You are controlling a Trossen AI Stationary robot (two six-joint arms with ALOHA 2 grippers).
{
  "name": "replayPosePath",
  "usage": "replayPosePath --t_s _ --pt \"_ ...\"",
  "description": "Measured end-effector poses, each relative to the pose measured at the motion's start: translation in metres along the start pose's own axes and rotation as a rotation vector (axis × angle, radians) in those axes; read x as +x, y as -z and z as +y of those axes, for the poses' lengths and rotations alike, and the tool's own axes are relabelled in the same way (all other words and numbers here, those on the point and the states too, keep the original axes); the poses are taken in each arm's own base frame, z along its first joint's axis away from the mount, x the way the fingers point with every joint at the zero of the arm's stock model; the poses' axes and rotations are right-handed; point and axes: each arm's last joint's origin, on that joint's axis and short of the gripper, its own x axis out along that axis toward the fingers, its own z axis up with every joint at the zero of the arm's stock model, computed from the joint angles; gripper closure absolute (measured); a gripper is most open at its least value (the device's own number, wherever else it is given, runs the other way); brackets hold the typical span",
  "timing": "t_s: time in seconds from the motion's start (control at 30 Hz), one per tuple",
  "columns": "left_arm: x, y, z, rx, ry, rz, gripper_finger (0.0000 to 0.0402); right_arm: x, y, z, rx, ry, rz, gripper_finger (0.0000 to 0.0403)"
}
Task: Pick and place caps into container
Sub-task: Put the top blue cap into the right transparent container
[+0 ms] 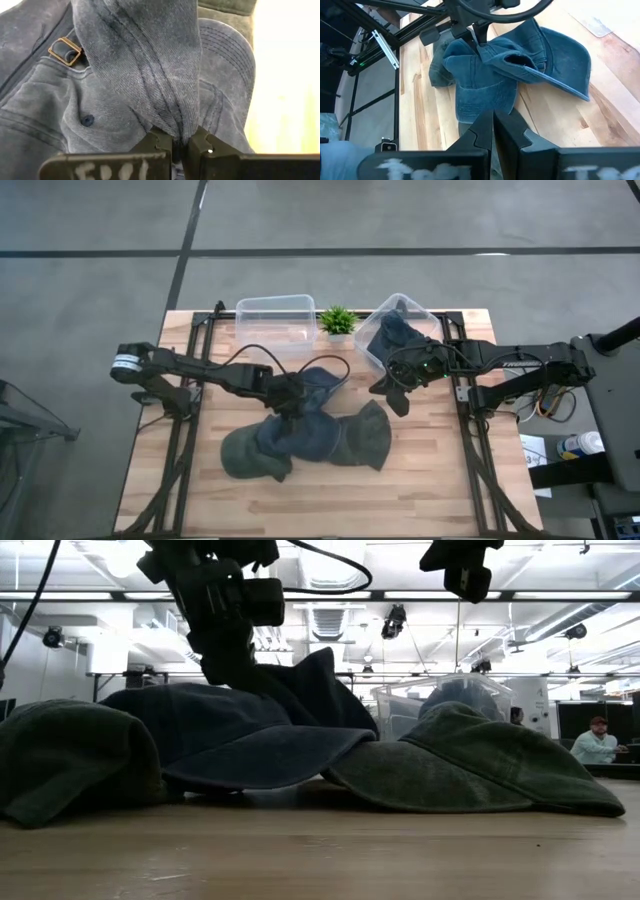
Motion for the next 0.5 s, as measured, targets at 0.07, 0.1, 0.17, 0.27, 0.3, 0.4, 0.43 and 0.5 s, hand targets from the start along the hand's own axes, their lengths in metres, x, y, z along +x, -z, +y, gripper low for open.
replayPosePath --t_s 0.07,0.1,0.17,0.27,0.3,0.4,0.43,0.5 --pt "0.0 0.0 0.0 -0.003 0.001 0.0 0.0382 -0.0001 -0.0001 0.0 0.0 0.0 0.0 0.039" --pt "0.0 0.0 0.0 -0.006 0.001 0.0 0.038 0.0 0.0 0.0 0.0 0.0 0.0 0.039" --pt "0.0 -0.0001 -0.0001 -0.007 0.002 -0.001 0.0373 0.0 0.0 0.0 0.0 0.0 0.0 0.039" --pt "0.0 -0.0008 -0.0007 -0.006 0.018 -0.005 0.0355 0.0 0.0 0.0 0.0 0.0 0.0 0.039" --pt "0.0 -0.0011 -0.0009 -0.007 0.022 -0.008 0.0348 0.0 0.0 0.0 0.0 0.0 0.0 0.039" --pt "0.0 -0.0019 -0.0012 -0.012 0.028 -0.015 0.0325 0.0 0.0 0.0 0.0 0.0 0.0 0.039" --pt "0.0 -0.0018 -0.0012 -0.014 0.028 -0.014 0.0317 0.0 0.0 0.0 0.0 0.0 0.0 0.039" --pt "0.0 -0.0017 -0.0008 -0.034 0.027 -0.013 0.0305 0.0 0.0 0.0 0.0 0.0 0.0 0.039"
